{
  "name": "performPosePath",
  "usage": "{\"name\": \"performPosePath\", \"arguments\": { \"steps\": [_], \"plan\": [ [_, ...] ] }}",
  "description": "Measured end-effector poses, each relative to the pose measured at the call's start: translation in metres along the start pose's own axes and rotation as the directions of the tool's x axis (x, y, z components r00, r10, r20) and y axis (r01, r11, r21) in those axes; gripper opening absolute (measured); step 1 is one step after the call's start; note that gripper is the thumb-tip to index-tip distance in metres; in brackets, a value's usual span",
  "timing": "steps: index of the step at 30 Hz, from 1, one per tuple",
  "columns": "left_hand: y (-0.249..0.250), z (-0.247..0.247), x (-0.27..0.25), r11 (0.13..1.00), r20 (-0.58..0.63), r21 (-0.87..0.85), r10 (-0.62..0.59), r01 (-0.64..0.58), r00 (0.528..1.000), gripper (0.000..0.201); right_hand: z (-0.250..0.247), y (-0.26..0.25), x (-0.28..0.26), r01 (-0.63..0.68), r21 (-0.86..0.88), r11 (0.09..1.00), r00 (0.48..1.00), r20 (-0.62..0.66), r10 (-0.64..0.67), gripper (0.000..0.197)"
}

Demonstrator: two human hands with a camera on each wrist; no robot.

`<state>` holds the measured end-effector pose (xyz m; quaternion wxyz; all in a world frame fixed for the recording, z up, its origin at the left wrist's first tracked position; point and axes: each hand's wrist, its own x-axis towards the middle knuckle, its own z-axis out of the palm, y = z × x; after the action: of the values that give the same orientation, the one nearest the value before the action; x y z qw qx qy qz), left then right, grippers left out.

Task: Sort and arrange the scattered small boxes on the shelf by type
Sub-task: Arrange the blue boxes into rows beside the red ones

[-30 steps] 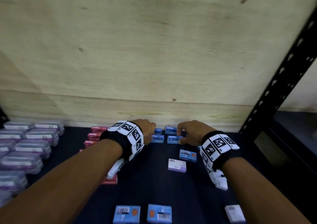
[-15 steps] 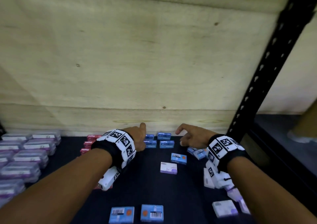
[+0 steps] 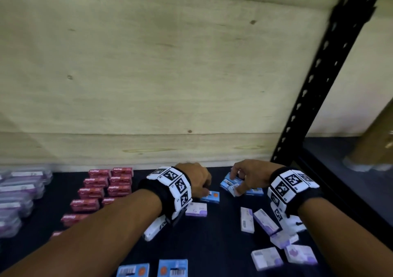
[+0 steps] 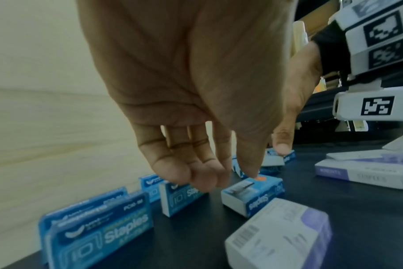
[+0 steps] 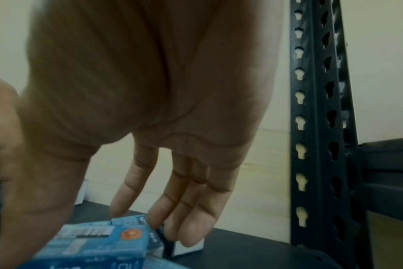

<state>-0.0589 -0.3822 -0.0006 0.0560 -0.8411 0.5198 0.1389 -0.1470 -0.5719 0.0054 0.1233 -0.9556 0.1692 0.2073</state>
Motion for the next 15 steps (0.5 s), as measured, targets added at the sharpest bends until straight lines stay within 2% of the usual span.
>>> {"name": "performPosePath", "arguments": {
  "steps": [4, 9, 13, 15],
  "plan": [
    [0.002, 0.007, 0.011, 1.0, 0.03, 0.013, 0.011, -0.012, 0.999, 0.034, 0.003, 0.006, 0.002, 0.043, -0.026, 0.999, 0.999, 0.02, -0.043, 0.042],
    [0.003, 0.012, 0.017, 1.0, 0.03, 0.021, 0.021, -0.021, 0.999, 0.035, 0.01, 0.008, 0.003, 0.06, -0.101, 0.993, 0.997, -0.039, -0.064, 0.042],
    [-0.002, 0.008, 0.009, 0.999, 0.014, 0.009, 0.046, -0.047, 0.999, 0.035, 0.007, 0.008, -0.001, 0.062, -0.035, 0.997, 0.996, -0.065, -0.064, 0.038],
    [-0.008, 0.004, 0.0, 0.998, 0.01, 0.008, 0.055, -0.055, 0.998, 0.035, 0.004, 0.004, -0.004, 0.096, 0.025, 0.995, 0.994, -0.062, -0.095, 0.026]
  ]
}}
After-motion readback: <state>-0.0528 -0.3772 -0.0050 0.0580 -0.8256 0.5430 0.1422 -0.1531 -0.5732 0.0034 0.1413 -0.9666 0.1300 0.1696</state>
